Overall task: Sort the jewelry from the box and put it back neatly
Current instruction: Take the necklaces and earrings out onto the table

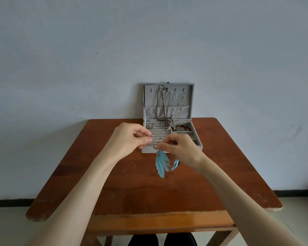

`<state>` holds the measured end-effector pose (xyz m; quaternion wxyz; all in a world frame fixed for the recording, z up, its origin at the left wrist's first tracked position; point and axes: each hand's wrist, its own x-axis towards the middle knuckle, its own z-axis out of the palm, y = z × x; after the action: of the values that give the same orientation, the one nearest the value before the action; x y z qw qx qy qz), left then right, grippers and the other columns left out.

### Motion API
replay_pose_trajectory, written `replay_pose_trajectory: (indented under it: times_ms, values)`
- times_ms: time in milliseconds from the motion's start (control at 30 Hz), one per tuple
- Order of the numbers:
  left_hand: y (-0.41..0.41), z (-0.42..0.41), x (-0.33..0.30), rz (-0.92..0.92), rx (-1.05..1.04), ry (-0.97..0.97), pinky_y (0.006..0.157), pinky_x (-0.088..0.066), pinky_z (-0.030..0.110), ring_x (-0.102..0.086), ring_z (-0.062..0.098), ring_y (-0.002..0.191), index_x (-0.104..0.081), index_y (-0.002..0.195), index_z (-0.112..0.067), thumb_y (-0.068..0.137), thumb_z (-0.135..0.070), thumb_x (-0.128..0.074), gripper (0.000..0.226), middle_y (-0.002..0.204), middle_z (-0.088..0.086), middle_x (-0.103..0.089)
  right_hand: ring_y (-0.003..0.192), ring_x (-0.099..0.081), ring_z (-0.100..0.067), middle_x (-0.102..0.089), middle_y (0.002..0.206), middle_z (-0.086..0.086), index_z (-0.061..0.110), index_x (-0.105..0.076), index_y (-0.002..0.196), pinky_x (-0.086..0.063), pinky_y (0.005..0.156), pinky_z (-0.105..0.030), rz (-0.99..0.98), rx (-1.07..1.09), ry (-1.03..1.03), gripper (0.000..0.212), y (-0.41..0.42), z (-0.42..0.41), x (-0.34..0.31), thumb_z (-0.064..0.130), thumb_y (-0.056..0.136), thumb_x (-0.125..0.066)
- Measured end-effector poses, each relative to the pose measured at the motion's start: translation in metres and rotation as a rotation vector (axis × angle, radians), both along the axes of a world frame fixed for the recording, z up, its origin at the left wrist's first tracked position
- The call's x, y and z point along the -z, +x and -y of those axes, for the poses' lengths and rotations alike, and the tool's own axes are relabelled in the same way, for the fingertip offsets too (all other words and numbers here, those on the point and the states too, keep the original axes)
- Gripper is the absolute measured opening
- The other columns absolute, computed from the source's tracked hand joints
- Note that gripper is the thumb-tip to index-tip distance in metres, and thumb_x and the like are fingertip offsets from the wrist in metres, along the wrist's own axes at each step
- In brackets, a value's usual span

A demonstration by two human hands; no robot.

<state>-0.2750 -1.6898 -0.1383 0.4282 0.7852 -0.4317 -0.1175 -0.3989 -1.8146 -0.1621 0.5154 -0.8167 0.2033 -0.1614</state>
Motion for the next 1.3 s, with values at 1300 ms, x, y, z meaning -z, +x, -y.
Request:
replay_pose_trajectory:
  times_ms: [1300]
  values:
    - [0.097, -0.048, 0.014, -0.562, -0.129, -0.079, 0.066, -0.055, 0.021, -0.066, 0.014, 0.066, -0.071, 0.085, -0.004, 0.078, -0.004, -0.068, 0.008, 0.074, 0.008, -0.069, 0.073, -0.065, -0.021, -0.067, 0.095, -0.023, -0.001, -0.054, 0.090, -0.054, 0.070, -0.025, -0.111, -0.227, 0.340, 0.032, 0.114, -0.010, -0.004, 0.004, 0.100, -0.024]
